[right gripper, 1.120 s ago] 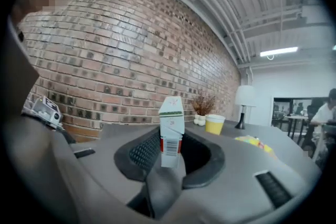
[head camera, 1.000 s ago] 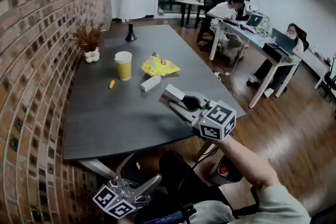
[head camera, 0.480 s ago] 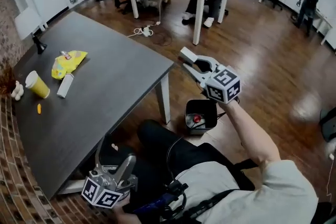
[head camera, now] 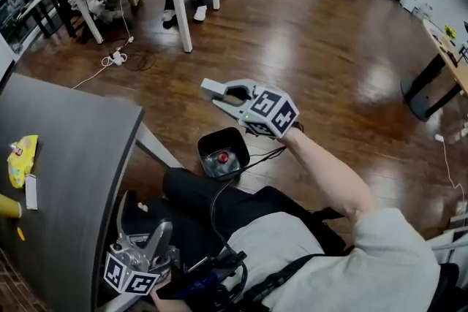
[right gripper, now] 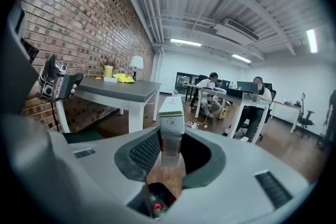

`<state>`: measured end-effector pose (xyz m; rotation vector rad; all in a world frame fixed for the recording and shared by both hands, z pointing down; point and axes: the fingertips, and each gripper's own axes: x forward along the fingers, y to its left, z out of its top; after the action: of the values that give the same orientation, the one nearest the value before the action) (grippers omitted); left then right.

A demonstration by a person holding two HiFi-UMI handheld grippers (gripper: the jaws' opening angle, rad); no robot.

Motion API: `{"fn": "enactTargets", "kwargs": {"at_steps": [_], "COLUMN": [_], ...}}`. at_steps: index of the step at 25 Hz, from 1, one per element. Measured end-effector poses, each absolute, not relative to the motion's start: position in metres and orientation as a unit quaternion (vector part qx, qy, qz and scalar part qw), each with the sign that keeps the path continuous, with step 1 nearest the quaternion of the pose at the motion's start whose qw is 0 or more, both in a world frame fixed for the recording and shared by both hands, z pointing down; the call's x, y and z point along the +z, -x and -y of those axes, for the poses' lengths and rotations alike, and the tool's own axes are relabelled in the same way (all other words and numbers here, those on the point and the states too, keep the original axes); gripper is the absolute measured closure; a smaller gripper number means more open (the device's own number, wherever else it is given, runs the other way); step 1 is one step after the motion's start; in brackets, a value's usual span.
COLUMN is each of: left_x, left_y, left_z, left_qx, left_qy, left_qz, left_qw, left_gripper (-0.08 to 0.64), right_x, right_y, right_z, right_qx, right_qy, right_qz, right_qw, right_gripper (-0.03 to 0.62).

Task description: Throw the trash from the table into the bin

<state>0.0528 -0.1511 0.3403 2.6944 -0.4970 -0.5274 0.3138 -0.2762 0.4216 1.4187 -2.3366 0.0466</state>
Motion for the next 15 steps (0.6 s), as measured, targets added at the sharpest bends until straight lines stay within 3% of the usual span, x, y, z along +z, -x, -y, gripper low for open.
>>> {"fn": "enactTargets", "kwargs": {"at_steps": [7, 15], "left_x": [0.346, 0.325], "left_y": [-0.091, -0.064], "left_z": [0.156, 0.141], "left_qx": [-0.171, -0.165], "left_qy": [-0.958, -0.958], "left_qz": [0.138, 0.143], "left_qw": [0.186, 0.184], "left_gripper": [0.115, 0.115], "right_x": [0.449, 0.464], "right_y": [-0.346, -0.321], "right_z": [0.263, 0.252], "right_qx": [0.037, 0.065], "right_qy": [-0.506, -0.506], "right_qz": [0.824, 0.806], "right_qw": [0.252, 0.3], "right_gripper": [0.492, 0.451]}}
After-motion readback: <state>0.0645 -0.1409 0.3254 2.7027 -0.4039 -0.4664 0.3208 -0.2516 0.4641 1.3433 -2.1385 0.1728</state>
